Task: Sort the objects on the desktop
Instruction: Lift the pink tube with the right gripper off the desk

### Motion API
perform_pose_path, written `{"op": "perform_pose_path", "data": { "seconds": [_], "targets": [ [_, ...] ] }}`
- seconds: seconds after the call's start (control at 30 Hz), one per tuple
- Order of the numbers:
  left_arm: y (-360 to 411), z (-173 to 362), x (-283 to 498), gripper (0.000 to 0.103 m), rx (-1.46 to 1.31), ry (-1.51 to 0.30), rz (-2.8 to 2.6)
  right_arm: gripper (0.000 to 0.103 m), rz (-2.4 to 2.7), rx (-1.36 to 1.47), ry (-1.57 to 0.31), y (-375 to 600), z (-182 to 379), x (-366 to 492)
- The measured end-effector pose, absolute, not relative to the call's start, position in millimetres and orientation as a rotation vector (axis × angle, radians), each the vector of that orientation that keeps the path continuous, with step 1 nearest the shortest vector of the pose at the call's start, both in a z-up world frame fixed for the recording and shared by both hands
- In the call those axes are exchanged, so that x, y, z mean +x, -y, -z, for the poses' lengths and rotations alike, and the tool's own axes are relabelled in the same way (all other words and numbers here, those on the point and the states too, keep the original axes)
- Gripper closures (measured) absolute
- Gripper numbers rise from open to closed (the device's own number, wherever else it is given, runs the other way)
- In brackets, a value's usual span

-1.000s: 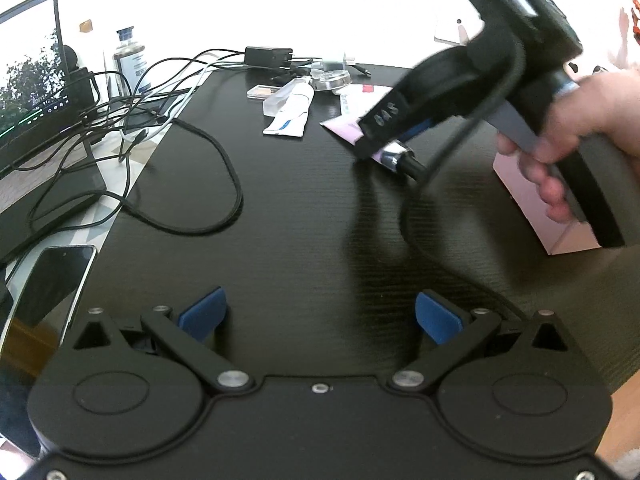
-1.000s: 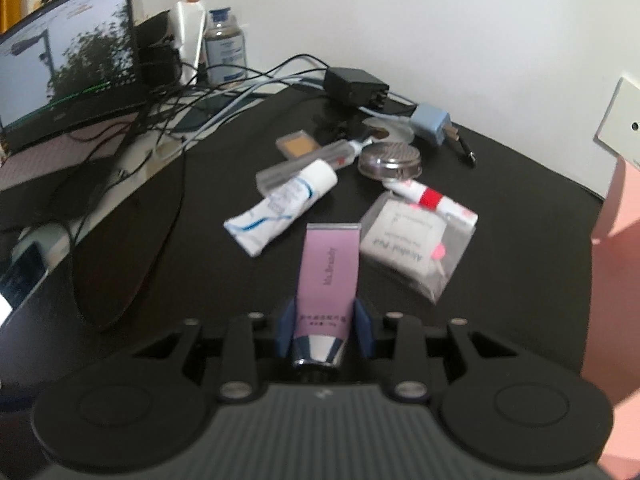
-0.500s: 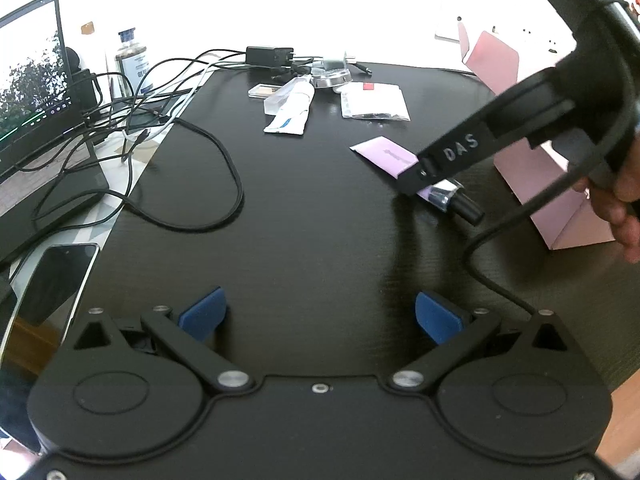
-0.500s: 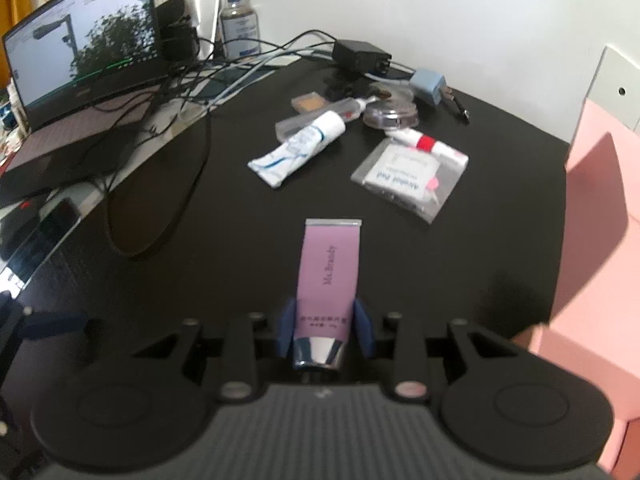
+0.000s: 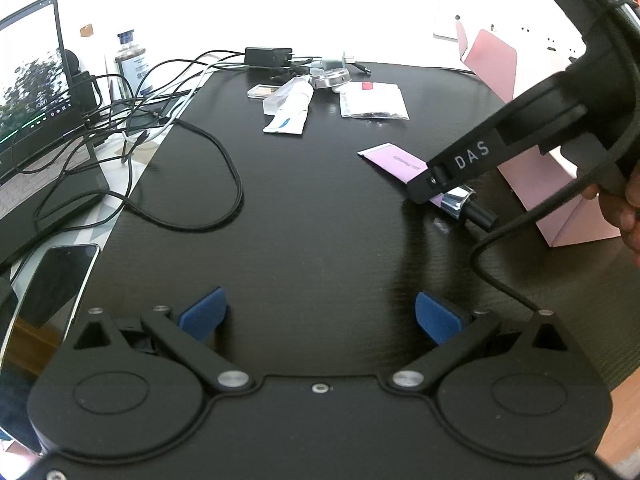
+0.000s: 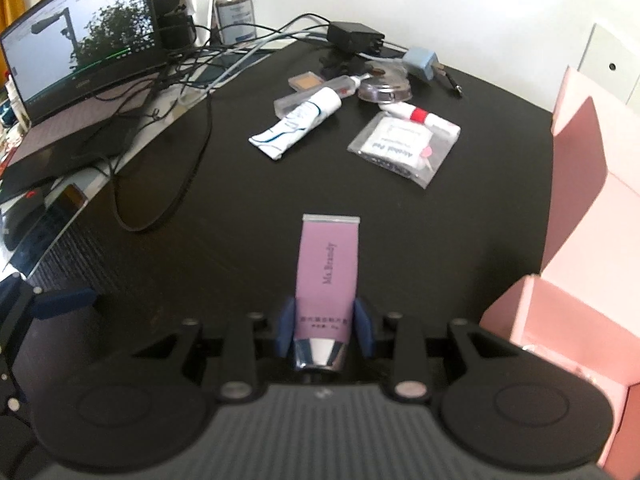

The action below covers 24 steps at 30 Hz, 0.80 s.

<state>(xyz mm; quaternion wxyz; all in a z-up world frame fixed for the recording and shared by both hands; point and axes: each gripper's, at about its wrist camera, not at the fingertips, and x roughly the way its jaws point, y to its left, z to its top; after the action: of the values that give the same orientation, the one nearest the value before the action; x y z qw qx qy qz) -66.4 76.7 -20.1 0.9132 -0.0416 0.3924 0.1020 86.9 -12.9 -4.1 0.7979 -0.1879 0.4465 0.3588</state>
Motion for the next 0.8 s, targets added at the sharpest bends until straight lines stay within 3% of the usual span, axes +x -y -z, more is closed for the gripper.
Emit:
{"op": "perform_pose_path", "data": {
  "seconds": [0.8],
  "targets": [
    [-75, 20, -66, 0.000, -0.078, -0.813, -0.212, 0.071, -0.813, -0.428, -0.904, 6, 4, 79]
  ]
}}
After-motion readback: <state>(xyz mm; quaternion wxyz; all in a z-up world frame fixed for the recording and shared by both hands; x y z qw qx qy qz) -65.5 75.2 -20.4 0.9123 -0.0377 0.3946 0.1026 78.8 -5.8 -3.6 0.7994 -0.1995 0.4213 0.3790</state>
